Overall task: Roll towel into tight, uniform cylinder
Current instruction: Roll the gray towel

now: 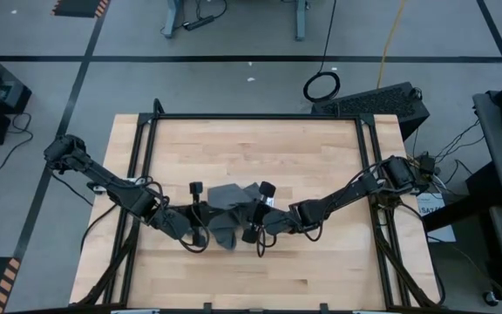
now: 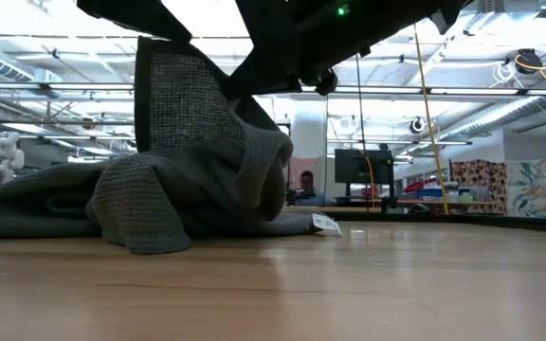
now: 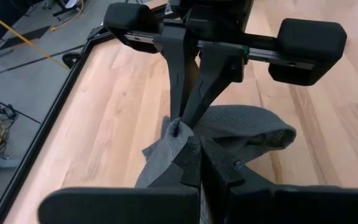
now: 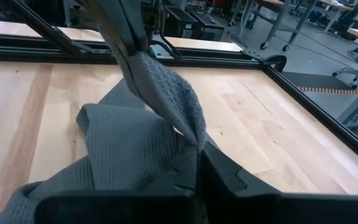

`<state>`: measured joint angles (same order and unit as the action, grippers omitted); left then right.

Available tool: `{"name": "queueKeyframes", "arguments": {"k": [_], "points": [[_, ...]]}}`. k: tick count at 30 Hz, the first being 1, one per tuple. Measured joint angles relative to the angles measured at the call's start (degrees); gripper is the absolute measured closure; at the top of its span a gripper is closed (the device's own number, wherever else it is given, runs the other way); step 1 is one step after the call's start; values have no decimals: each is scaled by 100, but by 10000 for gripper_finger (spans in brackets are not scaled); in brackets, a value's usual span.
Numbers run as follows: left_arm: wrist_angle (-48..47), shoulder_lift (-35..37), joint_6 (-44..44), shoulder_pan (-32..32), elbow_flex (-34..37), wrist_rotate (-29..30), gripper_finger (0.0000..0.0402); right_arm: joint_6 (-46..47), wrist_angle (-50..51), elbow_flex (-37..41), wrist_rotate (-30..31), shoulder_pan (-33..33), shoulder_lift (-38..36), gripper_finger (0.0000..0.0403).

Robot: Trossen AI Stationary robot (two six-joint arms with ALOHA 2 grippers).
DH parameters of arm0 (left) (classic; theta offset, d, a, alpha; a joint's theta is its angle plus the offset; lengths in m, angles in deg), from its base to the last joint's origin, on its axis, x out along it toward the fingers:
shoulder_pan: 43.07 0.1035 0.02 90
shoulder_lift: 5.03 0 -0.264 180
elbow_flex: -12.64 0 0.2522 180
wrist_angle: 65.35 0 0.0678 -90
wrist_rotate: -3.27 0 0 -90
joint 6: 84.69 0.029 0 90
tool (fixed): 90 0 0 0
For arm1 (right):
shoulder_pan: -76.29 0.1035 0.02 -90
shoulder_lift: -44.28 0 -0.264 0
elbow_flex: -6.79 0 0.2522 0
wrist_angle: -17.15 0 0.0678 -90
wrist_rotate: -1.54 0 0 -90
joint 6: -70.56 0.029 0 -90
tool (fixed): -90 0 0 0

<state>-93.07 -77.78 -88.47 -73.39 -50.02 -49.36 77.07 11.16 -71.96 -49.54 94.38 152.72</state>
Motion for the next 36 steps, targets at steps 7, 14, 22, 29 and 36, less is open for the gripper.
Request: {"name": "queueKeyframes", "arguments": {"k": [7, 14, 22, 29, 36], "points": [[-173, 0, -319, 0, 0, 186, 349, 22, 412, 2, 13, 2, -70, 401], [-1092, 0, -1088, -11, 8, 208, 272, 268, 1020, 2, 37, 59, -437, 399], [-474, -6, -1236, -22, 617, 122, 244, 334, 1360, 2, 39, 76, -595, 399], [1000, -76, -1222, -332, 1111, 6, 244, 334, 1402, 2, 35, 76, -592, 399], [1914, -464, -780, -541, 1235, 812, 243, 380, 1374, 2, 20, 76, -592, 399]]}}
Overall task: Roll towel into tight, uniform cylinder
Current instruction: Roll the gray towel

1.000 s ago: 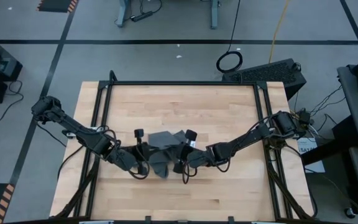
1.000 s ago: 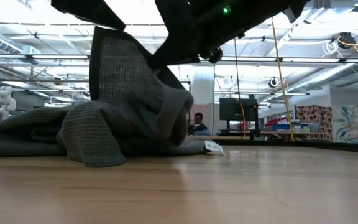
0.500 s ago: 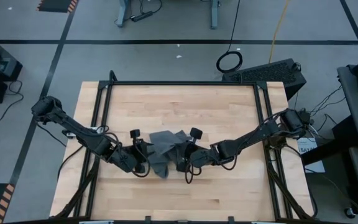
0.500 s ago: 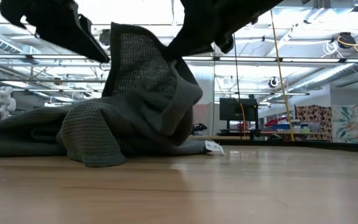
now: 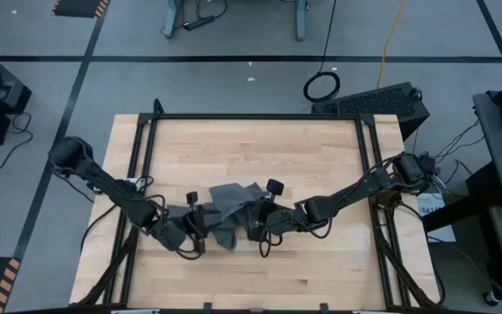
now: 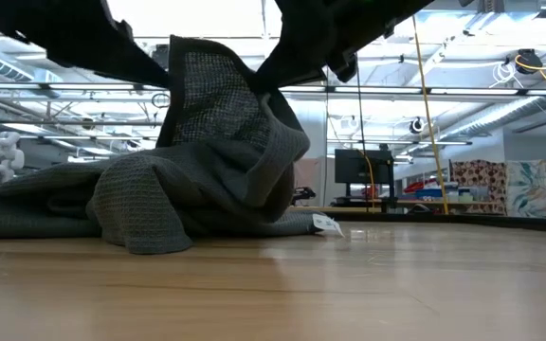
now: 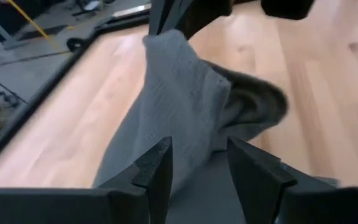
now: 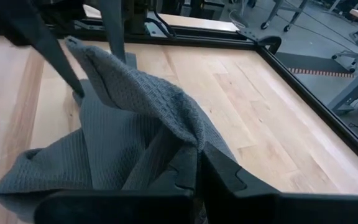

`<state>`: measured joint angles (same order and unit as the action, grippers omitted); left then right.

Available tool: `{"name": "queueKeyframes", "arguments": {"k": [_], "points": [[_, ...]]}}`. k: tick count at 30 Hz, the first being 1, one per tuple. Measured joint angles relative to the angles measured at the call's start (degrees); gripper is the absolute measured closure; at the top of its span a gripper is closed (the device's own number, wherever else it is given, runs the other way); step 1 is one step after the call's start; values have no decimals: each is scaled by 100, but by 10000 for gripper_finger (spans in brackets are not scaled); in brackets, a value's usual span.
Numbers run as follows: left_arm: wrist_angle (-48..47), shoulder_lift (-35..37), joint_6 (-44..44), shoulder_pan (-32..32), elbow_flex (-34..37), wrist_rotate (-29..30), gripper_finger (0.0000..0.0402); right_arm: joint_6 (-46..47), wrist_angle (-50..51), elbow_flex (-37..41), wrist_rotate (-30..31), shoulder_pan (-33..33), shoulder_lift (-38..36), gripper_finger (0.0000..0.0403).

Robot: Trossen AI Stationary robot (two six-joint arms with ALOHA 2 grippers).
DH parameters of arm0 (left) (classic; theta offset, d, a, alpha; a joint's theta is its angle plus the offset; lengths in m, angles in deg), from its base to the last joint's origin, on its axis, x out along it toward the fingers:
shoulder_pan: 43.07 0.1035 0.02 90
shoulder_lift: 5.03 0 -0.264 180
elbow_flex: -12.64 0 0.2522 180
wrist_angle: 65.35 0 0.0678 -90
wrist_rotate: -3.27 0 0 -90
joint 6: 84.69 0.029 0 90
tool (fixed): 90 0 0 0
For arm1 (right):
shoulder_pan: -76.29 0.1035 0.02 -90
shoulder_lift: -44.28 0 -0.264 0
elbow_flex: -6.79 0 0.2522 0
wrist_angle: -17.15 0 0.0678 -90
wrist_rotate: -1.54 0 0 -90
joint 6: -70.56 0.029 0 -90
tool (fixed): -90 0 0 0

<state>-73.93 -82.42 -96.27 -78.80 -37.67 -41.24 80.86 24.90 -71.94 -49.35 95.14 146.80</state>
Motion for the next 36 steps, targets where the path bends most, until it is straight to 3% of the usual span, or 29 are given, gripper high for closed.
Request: {"name": "queueKeyframes", "arguments": {"k": [8, 11, 15, 20, 25, 29, 33, 36], "points": [[1187, -720, 660, 250, -2, 174, 251, 102, 35, 0, -25, 2, 0, 399], [1174, -716, 789, 287, -2, 350, 287, 107, 141, 0, -46, 19, 0, 399], [1196, -468, 1080, 194, -4, 726, 378, 135, 317, 0, -46, 54, 0, 399], [1193, 36, 1468, 230, -7, 629, 395, 284, 383, -7, -69, 135, 2, 394], [1110, 480, 1650, 556, -13, -505, 398, 102, 469, 0, -85, 383, 13, 333], [629, 663, 1644, 972, -13, -1405, 399, -270, 404, -33, 701, 642, 12, 262], [303, 658, 1382, 1286, -13, -1761, 400, -644, -131, -151, 1592, 754, 9, 199], [341, 642, 1229, 1392, -13, -1883, 400, -1032, -863, -151, 1515, 708, 17, 164]]}}
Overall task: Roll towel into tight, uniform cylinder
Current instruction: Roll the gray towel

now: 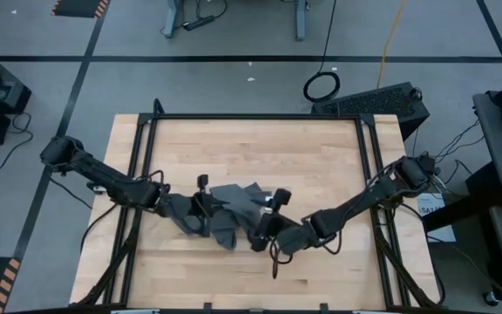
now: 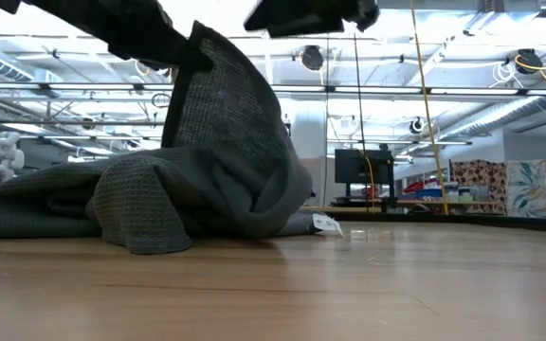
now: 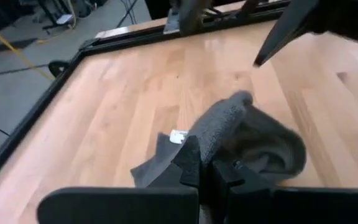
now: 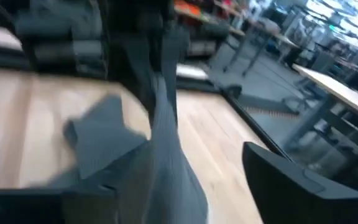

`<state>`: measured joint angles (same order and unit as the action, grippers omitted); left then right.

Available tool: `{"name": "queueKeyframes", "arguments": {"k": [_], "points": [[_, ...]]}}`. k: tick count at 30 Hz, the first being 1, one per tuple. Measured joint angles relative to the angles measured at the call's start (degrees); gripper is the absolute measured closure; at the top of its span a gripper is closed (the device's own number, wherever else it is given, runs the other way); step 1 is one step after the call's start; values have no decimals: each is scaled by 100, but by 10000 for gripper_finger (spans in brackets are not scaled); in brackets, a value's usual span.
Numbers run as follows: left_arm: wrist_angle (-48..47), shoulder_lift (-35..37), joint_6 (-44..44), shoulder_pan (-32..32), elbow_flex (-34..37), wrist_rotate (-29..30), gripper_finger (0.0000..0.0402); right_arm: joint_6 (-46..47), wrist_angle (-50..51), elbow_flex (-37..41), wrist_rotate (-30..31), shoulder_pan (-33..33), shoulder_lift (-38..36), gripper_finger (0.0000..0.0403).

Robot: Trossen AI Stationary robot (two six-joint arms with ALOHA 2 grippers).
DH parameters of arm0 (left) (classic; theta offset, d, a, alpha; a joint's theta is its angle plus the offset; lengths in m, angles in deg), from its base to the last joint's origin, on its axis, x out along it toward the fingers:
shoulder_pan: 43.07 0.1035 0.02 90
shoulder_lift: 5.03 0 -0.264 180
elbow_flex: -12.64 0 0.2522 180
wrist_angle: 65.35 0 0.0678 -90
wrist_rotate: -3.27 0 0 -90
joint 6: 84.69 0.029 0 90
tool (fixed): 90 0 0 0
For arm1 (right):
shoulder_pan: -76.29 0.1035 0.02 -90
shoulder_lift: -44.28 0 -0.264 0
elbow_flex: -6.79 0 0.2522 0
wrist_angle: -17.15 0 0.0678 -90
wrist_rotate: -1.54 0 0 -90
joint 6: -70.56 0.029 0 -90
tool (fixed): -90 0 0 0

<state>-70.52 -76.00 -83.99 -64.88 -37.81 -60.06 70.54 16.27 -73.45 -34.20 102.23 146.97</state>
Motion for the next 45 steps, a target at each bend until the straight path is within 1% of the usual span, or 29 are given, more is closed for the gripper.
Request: {"name": "queueKeyframes", "arguments": {"k": [2, 4, 6, 10, 14, 16, 19, 24, 25, 26, 29, 32, 36, 40, 41, 43, 45], "points": [[-19, -8, -34, 34, 0, -143, 400, -274, -434, 0, -363, -75, 47, 149], [-11, -6, -37, 42, 0, -227, 400, -468, -651, 0, -688, -150, 140, 141], [-11, -8, -39, 42, 0, -261, 401, -510, -772, 0, -822, -222, 246, 141], [4, -8, -37, 42, 0, -261, 401, -518, -800, 2, -1184, -356, 331, 153], [9, -8, -36, 49, 0, -261, 401, -467, -849, 2, -1250, -477, 419, 175], [23, -8, -36, 49, 0, -259, 401, -458, -878, 2, -1259, -527, 444, 196], [31, -8, -36, 49, 0, -259, 401, -410, -861, 2, -1261, -553, 480, 247], [113, -8, -41, 47, 0, -168, 380, -411, -711, 2, -1259, -548, 480, 370], [156, -8, -107, 47, 0, -133, 373, -413, -606, 2, -1248, -540, 480, 386], [161, -8, -206, 47, 0, -108, 366, -371, -485, 2, -1135, -520, 480, 392], [-70, -6, -431, 17, 0, -96, 339, 219, 253, 2, -299, -399, 415, 391], [-525, -6, -630, -13, 0, -54, 307, 716, 969, 2, 240, -222, 267, 400], [-1214, -6, -1017, -8, 0, 281, 268, 926, 1287, 2, 396, -14, 94, 399], [-1592, -14, -1237, -11, 129, 999, 242, 903, 1308, 2, 420, 88, -8, 401], [-1594, -17, -1239, -3, 195, 1091, 238, 884, 1309, 2, 437, 112, -12, 401], [-1540, -17, -1216, 16, 362, 1083, 232, 849, 1327, 2, 426, 140, -10, 400], [-1541, -17, -1203, 7, 529, 946, 229, 842, 1328, 4, 426, 161, -10, 401]]}}
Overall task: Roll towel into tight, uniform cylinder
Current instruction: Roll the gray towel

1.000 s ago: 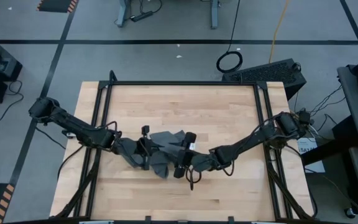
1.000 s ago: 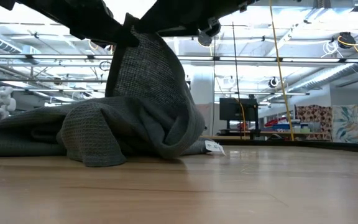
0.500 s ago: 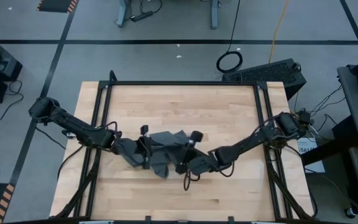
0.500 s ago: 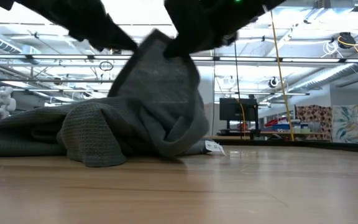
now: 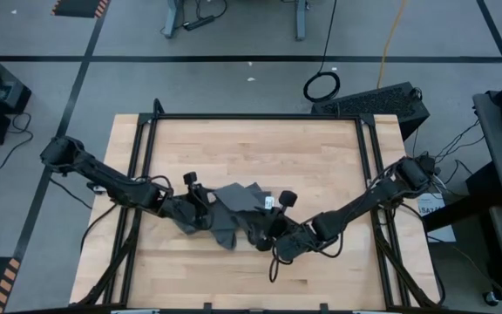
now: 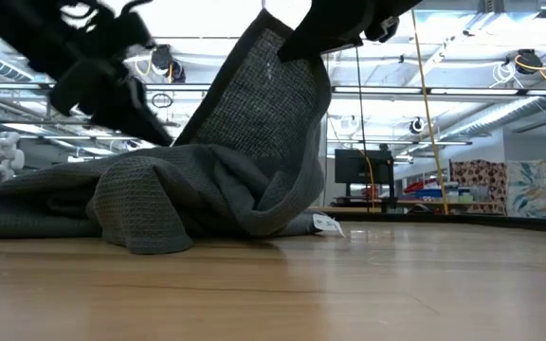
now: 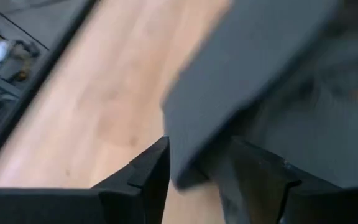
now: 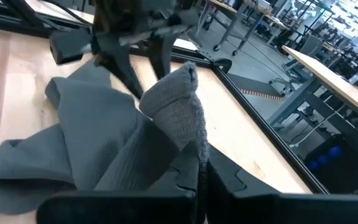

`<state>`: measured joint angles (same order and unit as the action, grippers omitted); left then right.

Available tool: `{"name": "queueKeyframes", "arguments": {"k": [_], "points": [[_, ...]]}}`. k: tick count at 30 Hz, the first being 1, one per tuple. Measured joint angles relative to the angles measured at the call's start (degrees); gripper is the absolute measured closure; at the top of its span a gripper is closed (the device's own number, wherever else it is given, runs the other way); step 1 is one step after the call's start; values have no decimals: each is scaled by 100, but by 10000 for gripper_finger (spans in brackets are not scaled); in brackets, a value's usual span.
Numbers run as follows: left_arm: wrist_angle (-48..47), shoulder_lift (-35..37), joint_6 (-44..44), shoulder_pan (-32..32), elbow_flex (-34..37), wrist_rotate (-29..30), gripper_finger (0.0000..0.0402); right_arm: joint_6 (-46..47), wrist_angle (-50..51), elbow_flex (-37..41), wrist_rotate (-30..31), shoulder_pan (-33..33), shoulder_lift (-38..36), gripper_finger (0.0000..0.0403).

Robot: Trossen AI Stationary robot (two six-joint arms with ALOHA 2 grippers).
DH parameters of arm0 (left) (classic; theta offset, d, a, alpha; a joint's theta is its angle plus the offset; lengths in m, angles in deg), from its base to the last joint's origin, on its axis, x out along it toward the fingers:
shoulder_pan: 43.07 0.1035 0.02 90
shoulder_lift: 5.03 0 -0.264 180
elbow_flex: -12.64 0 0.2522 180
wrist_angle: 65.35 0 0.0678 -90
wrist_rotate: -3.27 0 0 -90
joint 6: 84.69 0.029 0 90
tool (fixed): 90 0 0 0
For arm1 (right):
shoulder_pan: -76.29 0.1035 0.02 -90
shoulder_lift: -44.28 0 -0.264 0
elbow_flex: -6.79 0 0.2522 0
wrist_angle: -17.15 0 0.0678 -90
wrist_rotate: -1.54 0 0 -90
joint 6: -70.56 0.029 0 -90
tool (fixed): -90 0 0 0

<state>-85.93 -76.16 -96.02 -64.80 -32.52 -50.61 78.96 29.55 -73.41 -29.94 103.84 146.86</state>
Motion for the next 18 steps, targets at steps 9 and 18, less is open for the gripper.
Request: {"name": "queueKeyframes", "arguments": {"k": [9, 18], "points": [[604, -2, 219, 195, 599, 291, 229, -6, -9, 0, -17, -7, 2, 402], [2059, -2, 1274, 657, 798, -610, 301, -9, -51, -1, -35, -11, 2, 402]]}}
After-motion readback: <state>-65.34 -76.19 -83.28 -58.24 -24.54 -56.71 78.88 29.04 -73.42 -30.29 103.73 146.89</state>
